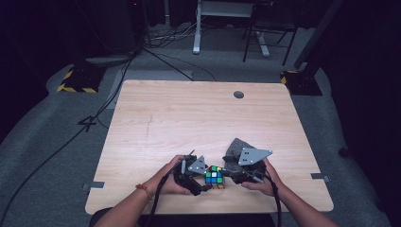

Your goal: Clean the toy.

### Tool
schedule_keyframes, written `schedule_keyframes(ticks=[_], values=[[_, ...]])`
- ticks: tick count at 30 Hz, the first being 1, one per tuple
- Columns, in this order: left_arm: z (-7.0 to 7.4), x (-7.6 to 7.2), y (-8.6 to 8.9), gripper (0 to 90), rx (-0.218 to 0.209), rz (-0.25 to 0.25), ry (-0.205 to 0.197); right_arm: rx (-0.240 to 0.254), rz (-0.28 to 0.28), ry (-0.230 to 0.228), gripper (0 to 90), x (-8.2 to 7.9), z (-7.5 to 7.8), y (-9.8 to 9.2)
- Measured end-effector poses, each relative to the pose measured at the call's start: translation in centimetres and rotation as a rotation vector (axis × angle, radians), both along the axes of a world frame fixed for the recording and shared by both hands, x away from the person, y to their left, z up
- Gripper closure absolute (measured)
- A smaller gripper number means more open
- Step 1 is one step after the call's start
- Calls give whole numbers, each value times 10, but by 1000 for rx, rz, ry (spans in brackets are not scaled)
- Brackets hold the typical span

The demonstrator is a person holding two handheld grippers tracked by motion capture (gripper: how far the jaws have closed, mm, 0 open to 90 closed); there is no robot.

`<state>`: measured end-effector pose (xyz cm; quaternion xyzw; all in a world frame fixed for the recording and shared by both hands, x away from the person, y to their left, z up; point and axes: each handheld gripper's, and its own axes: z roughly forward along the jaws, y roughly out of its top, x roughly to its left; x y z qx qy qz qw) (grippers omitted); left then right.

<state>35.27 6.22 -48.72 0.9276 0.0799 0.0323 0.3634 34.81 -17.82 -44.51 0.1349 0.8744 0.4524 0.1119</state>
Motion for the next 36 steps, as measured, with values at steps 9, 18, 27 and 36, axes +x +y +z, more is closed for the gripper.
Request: schedule_keyframes(ticks=[9, 18, 27, 36], values=[[-1, -1, -12, 200, -10, -26, -11, 1, 44, 31, 540, 1, -6, -1], [-1, -2, -20, 212, -2, -31, -26, -12, 22, 21, 638, 6, -10, -1], [-6, 0, -29, 206, -8, -26, -60, -2, -11, 28, 522, 8, -11, -3], [-7, 2, -28, 283, -13, -32, -38, -16, -121, -26, 439, 17, 5, -43]])
